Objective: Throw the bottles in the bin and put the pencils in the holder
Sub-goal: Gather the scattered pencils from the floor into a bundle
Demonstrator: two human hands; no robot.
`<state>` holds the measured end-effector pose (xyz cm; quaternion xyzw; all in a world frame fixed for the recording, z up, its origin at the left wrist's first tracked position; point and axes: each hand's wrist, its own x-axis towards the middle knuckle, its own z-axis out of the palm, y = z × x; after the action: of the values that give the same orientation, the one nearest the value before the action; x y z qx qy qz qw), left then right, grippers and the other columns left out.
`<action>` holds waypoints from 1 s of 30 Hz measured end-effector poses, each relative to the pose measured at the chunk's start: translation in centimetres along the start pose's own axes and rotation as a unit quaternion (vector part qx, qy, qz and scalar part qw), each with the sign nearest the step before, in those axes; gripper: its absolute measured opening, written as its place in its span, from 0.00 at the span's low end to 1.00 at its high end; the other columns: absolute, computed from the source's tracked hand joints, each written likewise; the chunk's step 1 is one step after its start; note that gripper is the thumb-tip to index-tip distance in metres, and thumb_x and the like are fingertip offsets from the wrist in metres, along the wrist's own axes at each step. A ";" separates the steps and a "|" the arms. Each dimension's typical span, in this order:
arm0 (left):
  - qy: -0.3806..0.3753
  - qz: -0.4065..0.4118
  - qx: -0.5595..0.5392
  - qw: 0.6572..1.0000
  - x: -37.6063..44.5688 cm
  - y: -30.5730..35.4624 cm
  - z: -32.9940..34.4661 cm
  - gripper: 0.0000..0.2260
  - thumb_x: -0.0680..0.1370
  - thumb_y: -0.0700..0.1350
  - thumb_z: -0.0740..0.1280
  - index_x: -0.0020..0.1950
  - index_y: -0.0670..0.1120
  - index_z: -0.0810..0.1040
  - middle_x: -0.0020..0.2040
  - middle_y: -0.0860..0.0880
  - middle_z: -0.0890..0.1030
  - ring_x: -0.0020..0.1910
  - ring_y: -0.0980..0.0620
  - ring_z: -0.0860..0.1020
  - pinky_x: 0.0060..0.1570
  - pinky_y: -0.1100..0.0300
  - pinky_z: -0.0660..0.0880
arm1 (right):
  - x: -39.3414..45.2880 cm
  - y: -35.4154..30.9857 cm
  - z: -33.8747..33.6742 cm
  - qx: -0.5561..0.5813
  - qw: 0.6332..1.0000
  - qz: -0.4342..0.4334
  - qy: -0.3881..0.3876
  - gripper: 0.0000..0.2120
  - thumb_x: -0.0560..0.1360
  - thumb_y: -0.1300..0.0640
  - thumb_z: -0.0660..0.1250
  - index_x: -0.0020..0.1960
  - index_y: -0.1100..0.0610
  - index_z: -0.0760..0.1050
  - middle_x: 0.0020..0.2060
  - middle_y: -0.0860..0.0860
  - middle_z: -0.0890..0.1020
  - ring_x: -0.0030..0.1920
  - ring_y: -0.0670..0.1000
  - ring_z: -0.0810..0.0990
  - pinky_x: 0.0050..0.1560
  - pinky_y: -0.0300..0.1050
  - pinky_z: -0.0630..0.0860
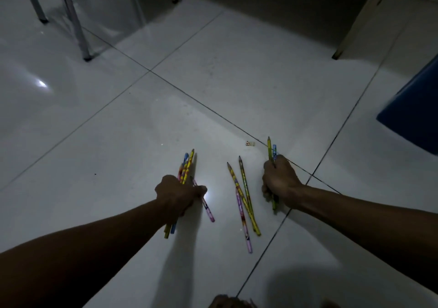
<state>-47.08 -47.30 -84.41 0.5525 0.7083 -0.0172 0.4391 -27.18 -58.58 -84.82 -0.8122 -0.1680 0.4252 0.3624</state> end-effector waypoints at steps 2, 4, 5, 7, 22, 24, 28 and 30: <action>-0.006 0.003 0.013 1.000 0.1 -0.3 0.1 0.17 0.61 0.49 0.81 0.36 0.39 0.79 0.28 0.43 0.81 0.20 0.50 0.75 0.16 0.65 0.68 | 0.0 0.1 0.2 0.026 0.999 0.026 -0.016 0.08 0.83 0.55 0.51 0.55 0.59 0.64 0.33 0.59 0.74 0.32 0.57 0.75 0.30 0.48 0.74; -0.016 0.004 0.020 1.000 0.5 0.0 0.1 0.15 0.65 0.45 0.79 0.41 0.38 0.78 0.34 0.40 0.83 0.24 0.49 0.76 0.17 0.64 0.69 | 0.1 0.2 0.5 0.008 0.999 0.030 -0.016 0.08 0.81 0.56 0.52 0.53 0.60 0.66 0.35 0.57 0.73 0.33 0.55 0.74 0.32 0.47 0.71; -0.022 0.006 0.017 1.000 0.6 0.3 0.1 0.14 0.66 0.43 0.78 0.43 0.37 0.78 0.36 0.39 0.82 0.25 0.48 0.76 0.18 0.63 0.69 | 0.1 0.2 0.6 -0.023 1.000 0.018 -0.009 0.08 0.80 0.57 0.54 0.50 0.60 0.68 0.35 0.56 0.73 0.33 0.54 0.73 0.33 0.45 0.70; -0.028 0.020 0.002 0.999 0.7 1.0 0.0 0.10 0.68 0.41 0.73 0.42 0.35 0.79 0.34 0.38 0.80 0.25 0.45 0.75 0.20 0.62 0.69 | 0.2 0.1 0.9 -0.080 0.997 -0.010 0.004 0.08 0.78 0.57 0.60 0.40 0.58 0.69 0.34 0.52 0.73 0.33 0.51 0.72 0.31 0.42 0.66; -0.082 0.125 -0.060 0.987 -0.4 3.6 1.8 0.07 0.73 0.47 0.63 0.37 0.45 0.75 0.29 0.45 0.76 0.26 0.44 0.75 0.26 0.60 0.69 | 1.0 -1.1 1.8 -0.268 0.963 -0.020 0.013 0.10 0.74 0.49 0.64 0.47 0.55 0.68 0.44 0.53 0.75 0.45 0.56 0.78 0.40 0.46 0.72; -0.120 0.124 -0.081 0.982 -0.8 3.9 2.3 0.06 0.75 0.44 0.62 0.40 0.45 0.73 0.30 0.44 0.75 0.23 0.47 0.77 0.20 0.63 0.68 | 0.8 -1.1 1.2 -0.254 0.966 -0.031 0.024 0.12 0.76 0.47 0.60 0.47 0.56 0.70 0.41 0.52 0.77 0.45 0.56 0.79 0.43 0.49 0.76; -0.168 0.123 -0.117 0.971 -1.3 4.4 2.7 0.06 0.77 0.39 0.60 0.41 0.43 0.71 0.32 0.42 0.73 0.18 0.51 0.72 0.18 0.62 0.69 | 0.4 -0.6 0.1 -0.215 0.975 -0.034 0.040 0.17 0.77 0.45 0.56 0.50 0.58 0.74 0.42 0.55 0.83 0.45 0.58 0.82 0.51 0.56 0.79; -0.151 0.128 -0.121 0.973 -1.2 4.6 2.9 0.07 0.76 0.39 0.60 0.38 0.43 0.69 0.32 0.42 0.71 0.19 0.50 0.68 0.17 0.64 0.65 | 0.3 -0.5 -0.1 -0.202 0.978 -0.009 0.042 0.16 0.78 0.46 0.55 0.52 0.58 0.73 0.44 0.55 0.79 0.46 0.58 0.79 0.47 0.53 0.77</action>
<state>-41.67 -47.93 -83.32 0.5723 0.5538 0.0421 0.6034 -26.91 -58.17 -84.60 -0.8842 -0.2422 0.3448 0.2016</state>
